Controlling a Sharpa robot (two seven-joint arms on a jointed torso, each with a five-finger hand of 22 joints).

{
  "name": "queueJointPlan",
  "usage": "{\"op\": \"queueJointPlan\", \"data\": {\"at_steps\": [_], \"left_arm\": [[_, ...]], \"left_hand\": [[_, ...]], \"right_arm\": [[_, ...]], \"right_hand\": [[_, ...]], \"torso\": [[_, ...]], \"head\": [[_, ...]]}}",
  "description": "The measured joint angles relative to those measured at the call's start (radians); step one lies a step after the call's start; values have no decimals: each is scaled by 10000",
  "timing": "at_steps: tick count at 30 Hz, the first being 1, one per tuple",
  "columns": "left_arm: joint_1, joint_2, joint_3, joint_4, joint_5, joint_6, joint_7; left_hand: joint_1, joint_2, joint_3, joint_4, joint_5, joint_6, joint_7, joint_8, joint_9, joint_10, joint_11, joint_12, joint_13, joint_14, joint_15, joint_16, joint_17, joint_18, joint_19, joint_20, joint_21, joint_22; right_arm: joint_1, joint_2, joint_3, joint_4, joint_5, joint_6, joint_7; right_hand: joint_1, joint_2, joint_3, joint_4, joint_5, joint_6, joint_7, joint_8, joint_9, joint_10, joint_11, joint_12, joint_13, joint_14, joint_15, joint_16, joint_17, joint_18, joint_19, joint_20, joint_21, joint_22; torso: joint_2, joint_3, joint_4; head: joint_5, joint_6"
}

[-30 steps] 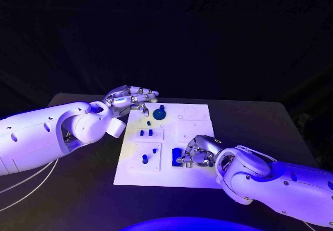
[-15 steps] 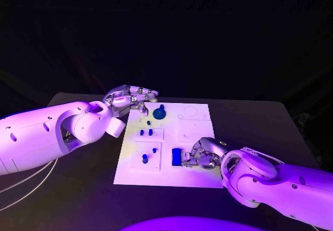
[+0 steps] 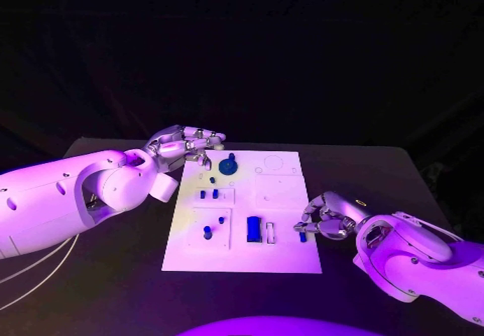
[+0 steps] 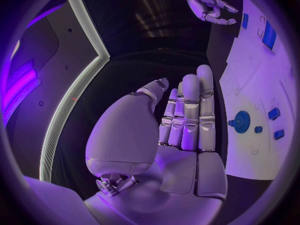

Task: Assemble the parts on the task board

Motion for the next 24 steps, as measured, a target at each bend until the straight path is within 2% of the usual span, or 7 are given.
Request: {"op": "queueJointPlan", "data": {"at_steps": [3,7,9,13,20,24], "left_arm": [[-1,0,-2,1,0,0,6],[-5,9,-3,3,0,-1,13],[-6,16,-4,3,0,-1,15],[-8,20,-6,5,0,0,16],[-10,26,-8,1,-1,1,16],[-14,35,-11,-4,-1,2,16]], "left_hand": [[0,0,0,0,0,0,0,0,-2,0,0,0,-1,0,0,0,0,0,0,0,0,0],[0,0,0,0,0,0,0,0,-2,0,0,0,-1,0,0,0,0,0,0,0,0,0],[0,0,0,0,0,0,0,0,-2,0,0,0,-1,0,0,0,0,0,0,0,0,0],[0,0,0,0,0,-21,20,0,-1,0,0,0,-1,-34,35,0,0,0,0,0,0,0],[0,0,0,0,0,-38,36,0,-1,0,0,0,-2,-34,35,0,1,0,0,0,0,1],[0,0,0,0,0,-38,36,0,-1,0,0,0,-2,-34,35,0,1,0,0,0,0,1]], "right_arm": [[4,-173,-5,-30,-46,-63,119],[-64,-286,-13,-159,-172,-130,241],[-129,-288,-20,-202,-254,-142,268],[-247,-227,-28,-313,-436,-143,273],[-445,108,-34,-548,-668,-117,221],[-540,285,-36,-749,-741,-78,179]], "right_hand": [[42,-42,56,-27,25,55,54,-106,-89,5,5,-52,1,0,1,0,0,0,-35,35,0,0],[53,-52,69,-15,61,291,-34,-158,-171,4,6,-67,1,0,2,0,0,0,-36,35,0,-1],[53,-52,71,-13,61,382,-25,-158,-194,1,9,-67,2,-13,16,0,0,0,-35,35,0,-1],[53,-51,96,12,61,488,-61,-197,-220,-12,22,-67,2,-14,17,0,0,0,-36,35,0,-1],[54,-51,126,42,66,577,-77,-200,-255,-9,19,-64,2,-13,19,0,-1,0,-36,35,0,7],[68,-37,164,80,267,680,-107,-254,-292,11,-1,-62,2,1,32,0,-1,-1,-36,34,0,7]], "torso": [[-4,-1,-7],[-8,6,-25],[-9,10,-31],[-5,21,-25],[4,12,-11],[6,12,-7]], "head": [[-78,1],[-171,7],[-195,9],[-226,-4],[-244,-39],[-245,-59]]}}
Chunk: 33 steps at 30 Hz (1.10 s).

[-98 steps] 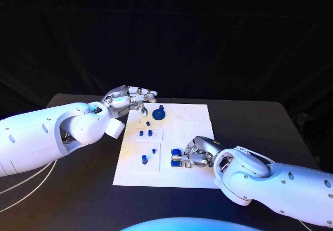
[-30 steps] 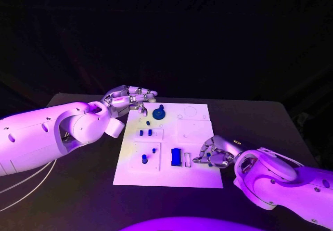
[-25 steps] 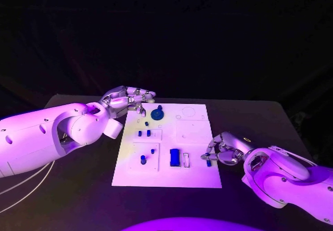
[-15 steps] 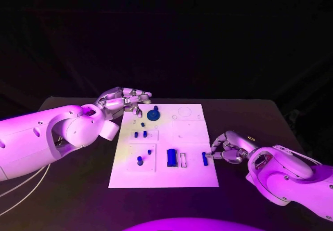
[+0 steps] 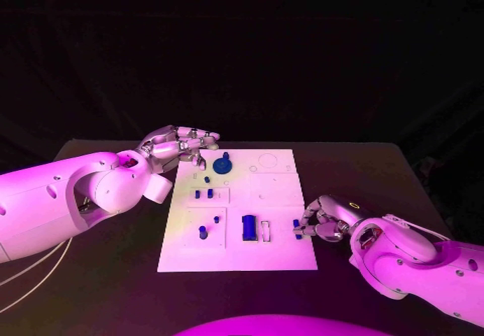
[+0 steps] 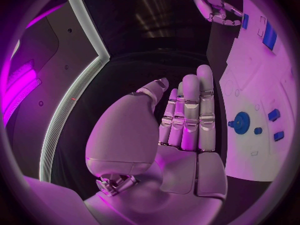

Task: Assemble the parts on the task board

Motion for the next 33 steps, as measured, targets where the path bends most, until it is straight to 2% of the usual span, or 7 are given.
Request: {"op": "queueJointPlan", "data": {"at_steps": [15,17,18,21,26,30,33], "left_arm": [[-2,-12,0,0,0,3,-6],[-2,-16,0,0,-1,3,-7],[-2,-18,0,0,-1,3,-8],[-2,-22,0,1,-1,5,-11],[-2,-23,-1,2,-1,8,-16],[-2,-23,-1,4,-1,12,-22],[-2,-23,-1,5,-1,14,-25]], "left_hand": [[0,0,0,0,0,1,-1,0,1,0,0,0,0,0,0,0,-8,0,0,0,0,0],[0,0,0,0,0,1,-1,0,1,0,0,0,8,0,0,0,-8,0,0,0,0,1],[0,0,0,0,0,1,-1,0,1,0,0,0,7,0,0,0,-8,1,0,0,0,1],[0,0,0,0,0,1,-1,38,2,0,0,0,8,0,0,0,-8,0,0,0,0,-9],[0,0,0,0,0,1,-1,38,2,0,0,0,7,0,0,0,-7,1,0,0,0,-10],[0,0,0,0,0,1,-2,38,2,0,0,0,7,0,0,0,-7,-1,0,0,0,-9],[0,0,0,0,0,1,-2,38,2,0,0,0,6,0,0,0,-7,0,0,0,0,-9]], "right_arm": [[-131,366,27,-385,-175,208,-203],[-137,415,35,-412,-207,225,-217],[-141,446,41,-425,-226,233,-227],[-149,548,57,-483,-318,252,-270],[-146,765,85,-596,-784,376,-343],[-133,890,101,-658,-1380,609,-398],[-120,954,116,-664,-1756,829,-438]], "right_hand": [[26,26,152,-12,355,156,-85,-59,-45,5,-4,39,135,3,4,0,0,0,0,0,0,-2],[105,108,216,-31,355,168,-96,-79,-44,6,-3,16,1096,3,4,0,0,0,0,0,0,-2],[391,393,221,-26,355,188,-115,-98,-44,5,-3,9,1711,-4,1,0,0,0,0,0,0,-2],[544,240,409,-213,282,255,-109,-115,-45,-22,-30,-6,1711,-23,-61,0,0,0,3,-3,0,-3],[901,-117,899,-700,-317,335,-156,-201,-104,-51,-60,-82,1710,-1,-116,0,0,1,1,-77,48,-3],[1162,-378,1145,-1012,-396,340,-123,-308,-134,-51,-59,-161,1628,1,-117,0,0,0,1,-77,48,-4],[1222,-438,1213,-1079,-427,350,-100,-363,-240,-51,-59,-207,1628,1,-117,0,-1,1,0,-76,48,-4]], "torso": [[-9,1,-4],[-10,0,-4],[-10,3,-5],[-10,6,-6],[-12,5,-10],[-12,3,-3],[-14,0,-1]], "head": [[30,-55],[35,-57],[43,-58],[50,-69],[45,-81],[37,-83],[41,-88]]}}
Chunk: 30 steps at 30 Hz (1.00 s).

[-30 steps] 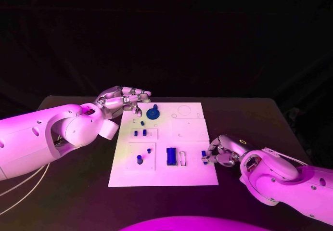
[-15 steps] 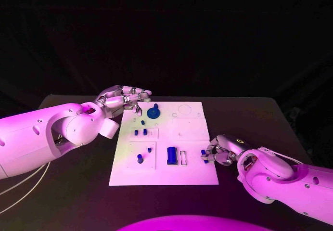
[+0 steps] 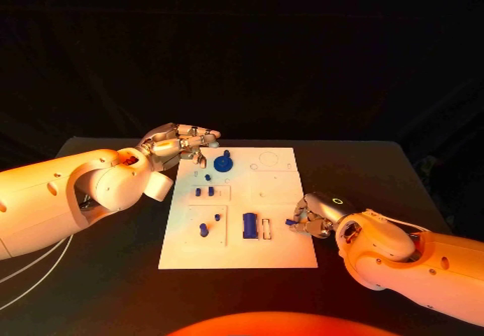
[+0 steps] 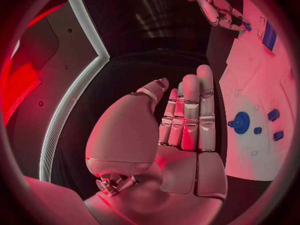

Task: Assemble the parts on the task board

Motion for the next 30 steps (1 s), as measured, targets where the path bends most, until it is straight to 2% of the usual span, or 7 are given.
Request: {"op": "queueJointPlan", "data": {"at_steps": [4,9,15,22,25,28,30], "left_arm": [[0,-6,0,3,0,3,-8],[0,-10,0,6,-3,8,-22],[0,-12,0,7,-9,14,-47],[0,-12,0,7,-17,16,-69],[0,-12,-1,7,-19,17,-77],[0,-8,-1,6,-22,17,-83],[0,-6,-1,6,-23,17,-85]], "left_hand": [[0,0,0,0,0,0,0,0,0,0,0,0,0,0,0,0,0,-1,0,0,0,0],[0,0,0,0,0,0,0,0,0,0,0,29,-1,0,0,0,-2,-1,0,0,-24,0],[0,0,0,0,0,0,0,0,0,0,0,67,-1,0,0,0,-8,-1,0,0,-41,0],[0,0,0,0,0,0,0,0,0,0,0,67,-2,0,0,0,-8,0,0,0,-41,-5],[0,0,0,0,0,0,0,0,1,0,0,67,-2,0,0,0,-7,-1,0,0,-41,-8],[0,0,0,0,0,1,-1,0,1,0,0,67,-2,0,0,0,-7,0,0,0,-41,-8],[0,0,0,0,0,0,-1,0,1,0,0,67,-3,0,0,0,-7,0,0,0,-41,-7]], "right_arm": [[29,72,27,23,-530,406,-49],[56,127,43,98,-1017,809,-117],[64,183,49,184,-1334,1103,-160],[46,152,21,289,-1345,1073,-191],[44,106,-12,368,-1152,912,-232],[65,66,-61,476,-784,735,-267],[98,51,-92,563,-417,604,-295]], "right_hand": [[50,-50,56,-54,-3,-45,45,-105,-85,-39,-34,-48,27,0,0,0,0,0,0,0,0,0],[93,-91,141,-134,32,-65,122,-223,-147,-153,46,-48,33,-5,14,0,0,0,0,0,-49,-1],[198,-115,512,-304,649,-40,228,-337,-246,-171,64,-145,36,-2,82,0,8,-1,38,39,-49,-2],[254,-172,889,34,1917,87,270,-404,-214,-169,62,-335,-11,-1,82,0,8,-1,38,39,-49,-2],[242,-159,1084,228,2232,87,270,-326,-192,-166,59,-218,-203,-1,82,0,7,-1,38,39,-49,-3],[106,-34,1365,425,2470,87,270,-291,-192,-118,68,-181,-436,-1,82,0,7,0,38,38,-49,-3],[-81,-170,1578,504,2562,87,270,-288,-192,-73,40,-181,-736,0,82,40,7,0,38,38,-49,-3]], "torso": [[0,0,-2],[0,-4,-7],[0,-3,-9],[0,2,-7],[1,5,-9],[1,6,-12],[1,5,-12]], "head": [[22,-3],[38,-33],[47,-60],[69,-65],[92,-76],[102,-81],[104,-81]]}}
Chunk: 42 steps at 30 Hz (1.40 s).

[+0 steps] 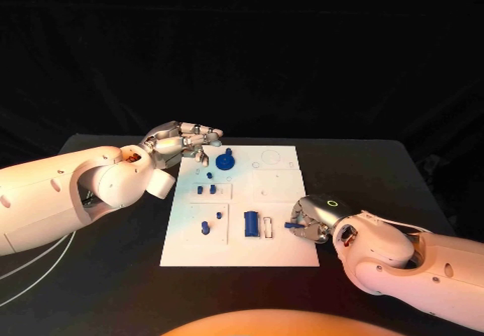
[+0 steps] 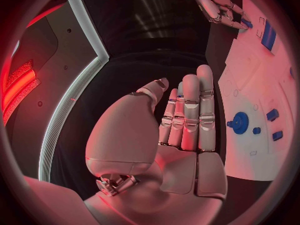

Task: Assemble the parts on the task board

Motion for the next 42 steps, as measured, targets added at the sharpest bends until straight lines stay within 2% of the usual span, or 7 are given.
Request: {"op": "queueJointPlan", "data": {"at_steps": [10,18,24,26,29,37,42], "left_arm": [[0,3,0,4,-5,1,-7],[-1,-6,0,18,-8,2,-10],[-1,-7,0,33,-11,4,-13],[-1,-8,0,38,-11,4,-13],[-1,-9,0,45,-11,6,-15],[-1,-24,0,52,-13,11,-22],[-1,-27,0,53,-15,16,-28]], "left_hand": [[0,0,0,0,0,0,0,0,0,0,0,0,0,0,0,0,1,0,0,0,0,0],[0,0,0,0,0,0,0,0,1,0,0,0,-1,0,0,0,1,0,0,0,0,1],[0,0,0,0,0,0,0,0,1,0,0,0,-1,0,0,0,1,-1,0,0,0,1],[0,0,0,0,0,0,0,0,0,0,0,0,-1,0,0,0,1,0,0,0,0,1],[0,0,0,0,0,0,0,0,0,0,0,0,-1,0,0,0,1,0,0,0,0,1],[0,0,0,0,0,0,0,0,0,0,0,0,-2,0,0,0,2,0,0,0,1,1],[0,0,0,0,0,0,0,0,0,0,0,0,-2,0,0,0,2,0,0,0,0,1]], "right_arm": [[167,90,1,305,1443,-882,-27],[180,355,1,193,2564,-1345,-19],[175,645,1,-68,3334,-1390,-18],[171,717,1,-149,3506,-1371,-18],[166,819,1,-261,3737,-1304,-25],[169,1002,27,-379,4087,-1169,-36],[167,1065,27,-405,4186,-1153,-36]], "right_hand": [[-643,-411,877,-200,10,4,-4,153,162,106,-105,19,-1252,0,-2,0,-1,0,0,0,0,4],[-1178,-492,1449,-375,10,-31,-45,270,162,144,-141,116,-1192,-1,-3,27,-1,0,0,0,0,7],[-1885,-480,1912,-396,-80,-29,-48,389,164,215,-211,223,-1192,0,-80,38,-2,0,-29,-29,49,6],[-2024,-455,1919,-273,-82,-27,-50,415,222,250,-247,242,-1192,0,-80,38,-2,0,-39,-38,90,6],[-2258,-422,1880,-91,-82,-24,-53,501,639,268,-264,282,-1192,-34,-114,38,-2,0,-17,-59,120,5],[-2468,-475,1857,73,-82,36,-113,543,721,285,-281,339,-1194,1,-149,38,-3,0,-39,-109,120,5],[-2644,-490,1813,196,-82,136,-212,619,721,319,-315,388,-1194,1,-149,38,-3,1,-39,-109,120,4]], "torso": [[2,-9,7],[3,-11,3],[3,-9,0],[4,-8,1],[8,-5,7],[9,2,3],[4,1,1]], "head": [[8,6],[12,-7],[5,13],[3,13],[1,6],[29,-17],[36,-27]]}}
